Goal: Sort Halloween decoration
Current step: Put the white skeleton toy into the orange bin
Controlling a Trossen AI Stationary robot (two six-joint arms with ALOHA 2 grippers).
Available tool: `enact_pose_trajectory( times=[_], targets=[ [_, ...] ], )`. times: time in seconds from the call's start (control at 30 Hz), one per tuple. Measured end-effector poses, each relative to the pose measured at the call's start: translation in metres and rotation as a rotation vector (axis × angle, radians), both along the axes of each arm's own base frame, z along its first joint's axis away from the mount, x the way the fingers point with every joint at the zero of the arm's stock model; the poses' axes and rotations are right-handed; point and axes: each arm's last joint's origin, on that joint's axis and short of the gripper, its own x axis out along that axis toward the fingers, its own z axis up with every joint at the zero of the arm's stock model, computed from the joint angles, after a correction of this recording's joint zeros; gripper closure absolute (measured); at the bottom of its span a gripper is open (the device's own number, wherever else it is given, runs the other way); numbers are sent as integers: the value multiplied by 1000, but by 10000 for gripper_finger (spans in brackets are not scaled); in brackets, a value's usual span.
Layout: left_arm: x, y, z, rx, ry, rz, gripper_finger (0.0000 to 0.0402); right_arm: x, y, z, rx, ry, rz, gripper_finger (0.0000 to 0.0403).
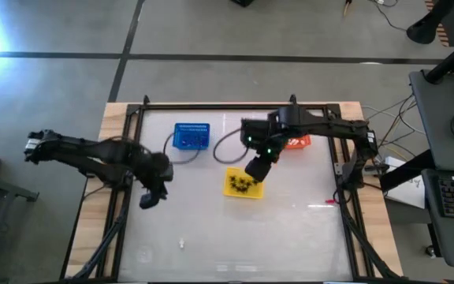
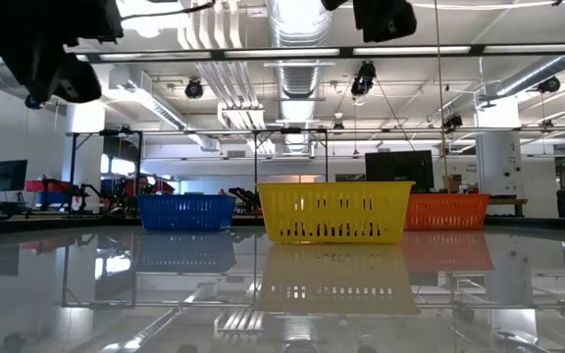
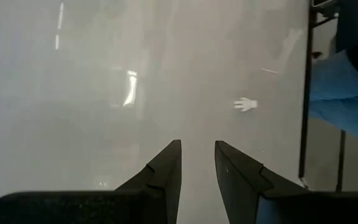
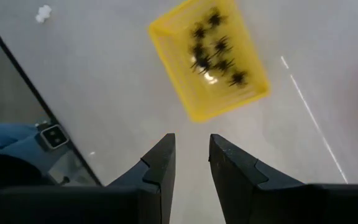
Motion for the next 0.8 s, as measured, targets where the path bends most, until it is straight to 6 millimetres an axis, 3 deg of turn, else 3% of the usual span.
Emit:
enact_pose_trajectory(
  times=[0.23,0.47,0.6,0.8],
  targets=[
    [6,-39,-16,3,-64,-78,322,0,40,0,-16,26,-10,315],
    [10,-61,-36,123,-38,-143,322,0,67,0,-22,18,-37,308],
    [19,-65,-48,142,2,-152,322,1,75,0,-15,3,-41,308],
    [38,-75,-57,136,-68,-188,322,3,77,1,-25,-20,-62,308]
  ],
)
